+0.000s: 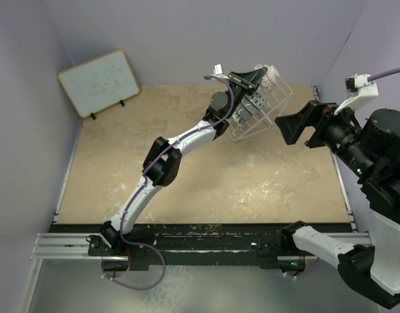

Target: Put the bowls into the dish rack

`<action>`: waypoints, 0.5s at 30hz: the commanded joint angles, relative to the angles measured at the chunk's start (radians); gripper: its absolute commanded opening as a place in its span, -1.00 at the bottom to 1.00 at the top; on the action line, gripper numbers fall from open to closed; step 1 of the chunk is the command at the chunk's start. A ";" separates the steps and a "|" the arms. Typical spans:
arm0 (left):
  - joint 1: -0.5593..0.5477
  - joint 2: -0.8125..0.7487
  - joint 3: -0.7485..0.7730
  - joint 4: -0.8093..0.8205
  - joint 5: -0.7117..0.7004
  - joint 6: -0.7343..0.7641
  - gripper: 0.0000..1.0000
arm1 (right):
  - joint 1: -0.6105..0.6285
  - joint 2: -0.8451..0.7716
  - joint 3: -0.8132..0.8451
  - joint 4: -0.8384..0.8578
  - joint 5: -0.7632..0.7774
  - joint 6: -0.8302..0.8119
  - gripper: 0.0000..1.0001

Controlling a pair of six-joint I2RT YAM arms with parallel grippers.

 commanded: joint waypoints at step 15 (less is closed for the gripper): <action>0.017 0.093 0.170 0.038 -0.105 -0.079 -1.00 | -0.004 -0.010 -0.031 0.038 -0.006 -0.021 1.00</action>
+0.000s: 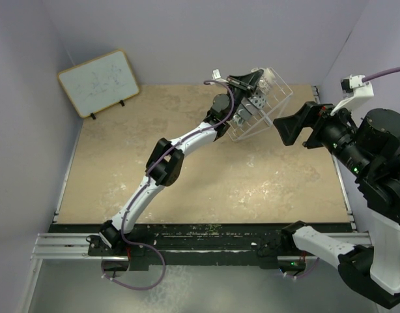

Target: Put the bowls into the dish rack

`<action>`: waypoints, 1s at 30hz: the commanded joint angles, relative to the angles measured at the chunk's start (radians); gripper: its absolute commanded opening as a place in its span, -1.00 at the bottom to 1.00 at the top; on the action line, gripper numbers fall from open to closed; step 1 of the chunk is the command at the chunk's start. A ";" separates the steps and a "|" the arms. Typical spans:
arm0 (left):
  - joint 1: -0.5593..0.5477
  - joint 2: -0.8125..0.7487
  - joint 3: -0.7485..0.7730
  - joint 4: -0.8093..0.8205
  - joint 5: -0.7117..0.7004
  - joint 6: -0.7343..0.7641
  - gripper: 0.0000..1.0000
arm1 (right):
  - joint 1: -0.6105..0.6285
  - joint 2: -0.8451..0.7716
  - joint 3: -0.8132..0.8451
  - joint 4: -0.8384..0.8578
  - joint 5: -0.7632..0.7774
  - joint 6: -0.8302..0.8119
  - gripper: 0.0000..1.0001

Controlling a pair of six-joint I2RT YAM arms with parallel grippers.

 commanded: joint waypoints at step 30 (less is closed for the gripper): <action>0.022 0.108 0.227 -0.053 0.021 -0.052 -0.93 | -0.004 -0.020 -0.041 0.041 -0.006 -0.018 1.00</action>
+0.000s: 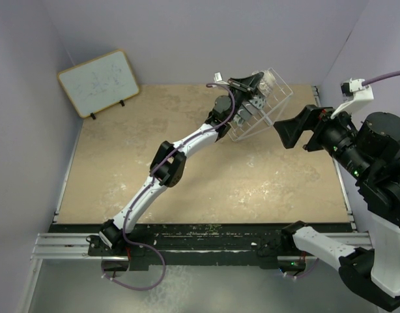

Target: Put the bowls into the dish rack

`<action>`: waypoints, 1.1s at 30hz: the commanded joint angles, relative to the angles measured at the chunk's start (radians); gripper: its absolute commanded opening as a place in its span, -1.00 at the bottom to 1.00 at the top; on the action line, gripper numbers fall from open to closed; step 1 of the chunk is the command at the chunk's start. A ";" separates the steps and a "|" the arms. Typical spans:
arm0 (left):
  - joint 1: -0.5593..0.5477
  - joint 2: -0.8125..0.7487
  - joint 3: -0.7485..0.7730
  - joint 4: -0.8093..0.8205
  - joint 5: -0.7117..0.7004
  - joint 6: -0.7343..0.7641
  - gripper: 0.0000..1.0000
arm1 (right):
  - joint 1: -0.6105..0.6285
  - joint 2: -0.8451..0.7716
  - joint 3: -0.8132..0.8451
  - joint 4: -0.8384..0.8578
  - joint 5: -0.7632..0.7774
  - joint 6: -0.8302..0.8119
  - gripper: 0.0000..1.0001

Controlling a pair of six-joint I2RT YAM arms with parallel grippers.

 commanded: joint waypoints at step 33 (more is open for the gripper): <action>0.016 -0.032 0.085 -0.127 0.067 0.080 -0.49 | -0.004 -0.007 -0.030 0.042 -0.004 -0.021 1.00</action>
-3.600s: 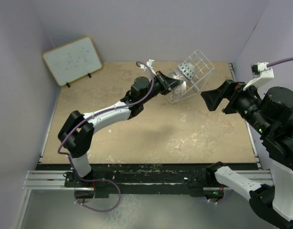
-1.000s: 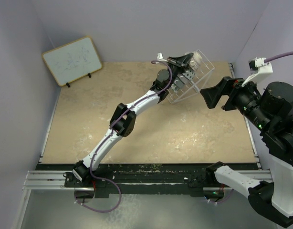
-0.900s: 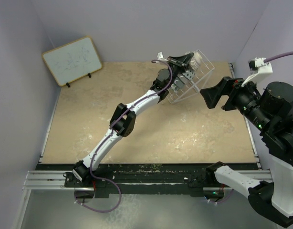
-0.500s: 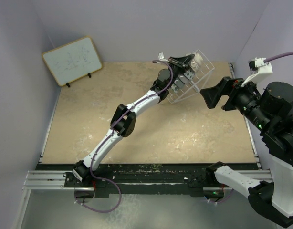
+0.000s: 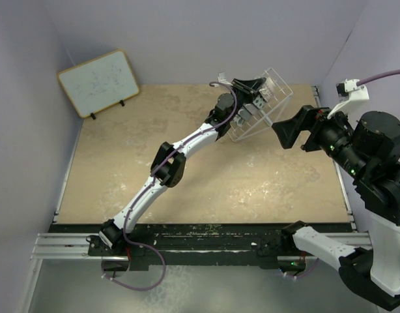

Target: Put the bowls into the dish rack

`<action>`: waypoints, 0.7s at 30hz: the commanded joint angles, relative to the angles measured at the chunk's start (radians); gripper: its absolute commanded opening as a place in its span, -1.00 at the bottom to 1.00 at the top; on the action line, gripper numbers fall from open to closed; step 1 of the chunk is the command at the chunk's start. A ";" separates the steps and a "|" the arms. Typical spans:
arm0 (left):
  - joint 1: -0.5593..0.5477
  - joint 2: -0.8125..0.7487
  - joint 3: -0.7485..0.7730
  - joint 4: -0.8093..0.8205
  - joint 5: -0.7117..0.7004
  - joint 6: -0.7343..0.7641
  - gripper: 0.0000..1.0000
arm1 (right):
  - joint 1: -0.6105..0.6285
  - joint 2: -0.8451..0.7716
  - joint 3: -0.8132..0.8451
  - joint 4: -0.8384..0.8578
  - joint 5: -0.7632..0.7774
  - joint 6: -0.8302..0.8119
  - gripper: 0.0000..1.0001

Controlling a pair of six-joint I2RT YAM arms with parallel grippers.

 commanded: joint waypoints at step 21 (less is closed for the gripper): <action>0.018 -0.260 -0.199 -0.114 0.050 0.033 0.11 | -0.004 -0.010 0.006 0.033 -0.007 -0.013 1.00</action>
